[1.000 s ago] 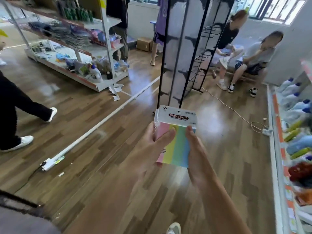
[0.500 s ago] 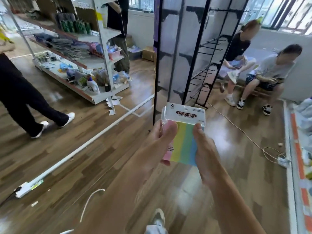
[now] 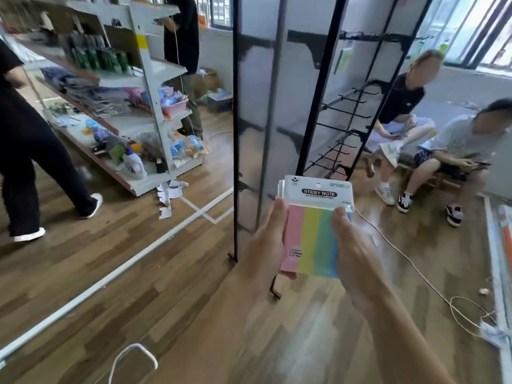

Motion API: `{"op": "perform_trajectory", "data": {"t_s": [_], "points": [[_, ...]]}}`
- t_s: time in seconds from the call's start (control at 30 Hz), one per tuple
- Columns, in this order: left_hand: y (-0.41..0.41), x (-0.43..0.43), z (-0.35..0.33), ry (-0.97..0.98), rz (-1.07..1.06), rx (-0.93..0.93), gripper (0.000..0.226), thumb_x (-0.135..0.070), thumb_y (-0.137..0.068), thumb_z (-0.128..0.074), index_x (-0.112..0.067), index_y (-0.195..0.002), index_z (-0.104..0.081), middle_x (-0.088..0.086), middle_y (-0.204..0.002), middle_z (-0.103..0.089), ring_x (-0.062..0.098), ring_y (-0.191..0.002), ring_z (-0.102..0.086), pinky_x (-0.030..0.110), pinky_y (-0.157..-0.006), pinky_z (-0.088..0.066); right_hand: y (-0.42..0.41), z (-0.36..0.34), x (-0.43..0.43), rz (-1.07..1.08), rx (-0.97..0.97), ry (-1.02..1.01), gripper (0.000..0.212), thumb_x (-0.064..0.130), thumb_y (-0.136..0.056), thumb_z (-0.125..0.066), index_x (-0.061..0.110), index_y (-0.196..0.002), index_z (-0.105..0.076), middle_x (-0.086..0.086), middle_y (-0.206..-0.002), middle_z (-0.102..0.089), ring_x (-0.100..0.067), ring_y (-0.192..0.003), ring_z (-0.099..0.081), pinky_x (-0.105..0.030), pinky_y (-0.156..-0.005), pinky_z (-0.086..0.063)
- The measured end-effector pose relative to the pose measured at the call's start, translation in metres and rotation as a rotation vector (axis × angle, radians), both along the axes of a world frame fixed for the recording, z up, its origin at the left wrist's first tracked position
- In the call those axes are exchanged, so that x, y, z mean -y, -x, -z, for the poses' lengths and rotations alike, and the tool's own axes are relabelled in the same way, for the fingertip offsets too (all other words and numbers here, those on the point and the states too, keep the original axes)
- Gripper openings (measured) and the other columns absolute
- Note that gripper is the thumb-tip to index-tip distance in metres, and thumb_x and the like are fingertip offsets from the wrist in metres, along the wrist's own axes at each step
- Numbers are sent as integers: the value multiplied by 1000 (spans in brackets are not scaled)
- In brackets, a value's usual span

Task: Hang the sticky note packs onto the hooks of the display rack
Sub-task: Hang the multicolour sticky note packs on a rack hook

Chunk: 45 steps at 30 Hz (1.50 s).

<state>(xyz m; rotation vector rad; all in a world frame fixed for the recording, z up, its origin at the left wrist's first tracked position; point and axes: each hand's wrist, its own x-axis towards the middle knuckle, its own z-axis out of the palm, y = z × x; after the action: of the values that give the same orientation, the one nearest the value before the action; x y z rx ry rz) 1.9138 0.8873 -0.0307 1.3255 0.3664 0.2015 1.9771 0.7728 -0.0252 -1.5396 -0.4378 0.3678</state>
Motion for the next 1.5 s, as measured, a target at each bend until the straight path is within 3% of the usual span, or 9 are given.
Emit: {"op": "perform_trajectory", "data": {"t_s": [0.13, 0.23, 0.3, 0.47, 0.57, 0.7, 1.0, 1.33, 1.5], "points": [[-69, -5, -1, 42, -39, 23, 76, -80, -79, -32, -29, -130, -56, 4, -114, -72, 22, -94, -72, 31, -65, -55, -69, -3, -9, -1, 65, 17, 55, 72, -86, -39, 27, -94, -70, 10, -82, -73, -9, -75, -70, -36, -67, -55], [-120, -3, -3, 100, -92, 24, 88, -86, -67, -40, -28, -132, -55, 9, -117, -69, 19, -83, -72, 24, -52, -50, -122, 1, -11, 54, 141, -1, 53, 74, -76, -40, 34, -95, -68, 6, -82, -72, -16, -75, -68, -49, -70, -57], [-156, 2, -3, 140, -120, 44, 86, -83, -69, -42, -26, -131, -56, 10, -116, -70, 18, -81, -72, 24, -52, -50, -160, 0, -10, 79, 185, -20, 47, 71, -78, -42, 34, -92, -68, 9, -76, -70, -12, -67, -64, -45, -62, -55], [-250, 26, -14, 150, -207, 71, 77, -74, -70, -39, -28, -129, -58, 5, -113, -73, 28, -104, -69, 43, -83, -53, -265, -16, 3, -56, 188, -98, 37, 51, -84, -46, 22, -86, -69, 8, -73, -70, -7, -65, -64, -29, -55, -50], [-299, 35, -28, 177, -286, 95, 79, -73, -68, -43, -26, -129, -58, 4, -114, -72, 23, -102, -70, 33, -72, -59, -325, -25, 6, -160, 204, -97, 36, 51, -84, -44, 26, -86, -69, 7, -75, -71, -8, -66, -65, -29, -56, -51], [-350, 37, -40, 163, -372, 130, 78, -78, -70, -50, -28, -129, -57, 3, -118, -71, 24, -108, -68, 38, -82, -57, -388, -35, 0, -274, 227, -112, 39, 52, -86, -41, 25, -90, -69, 8, -78, -71, -8, -69, -65, -34, -59, -54], [-442, 12, -42, 150, -459, 247, 88, -75, -60, -53, -26, -133, -55, 4, -122, -69, 22, -108, -68, 29, -68, -58, -494, -47, -37, -481, 291, -167, 44, 49, -90, -40, 16, -100, -68, 3, -90, -73, -12, -81, -69, -27, -66, -53], [-499, -10, -48, 90, -668, 245, 73, -70, -66, -55, -33, -130, -56, -5, -116, -72, 15, -105, -70, 34, -78, -61, -567, -56, -82, -762, 210, -257, 35, 39, -97, -41, 17, -101, -68, 3, -91, -75, -11, -83, -71, -22, -64, -54], [-527, -4, -48, 44, -901, 219, 63, -69, -70, -59, -33, -122, -61, -2, -110, -74, 19, -102, -71, 49, -88, -56, -597, -55, -94, -875, 219, -269, 36, 39, -97, -41, 15, -95, -68, 3, -87, -75, -10, -77, -70, -21, -61, -53]]}}
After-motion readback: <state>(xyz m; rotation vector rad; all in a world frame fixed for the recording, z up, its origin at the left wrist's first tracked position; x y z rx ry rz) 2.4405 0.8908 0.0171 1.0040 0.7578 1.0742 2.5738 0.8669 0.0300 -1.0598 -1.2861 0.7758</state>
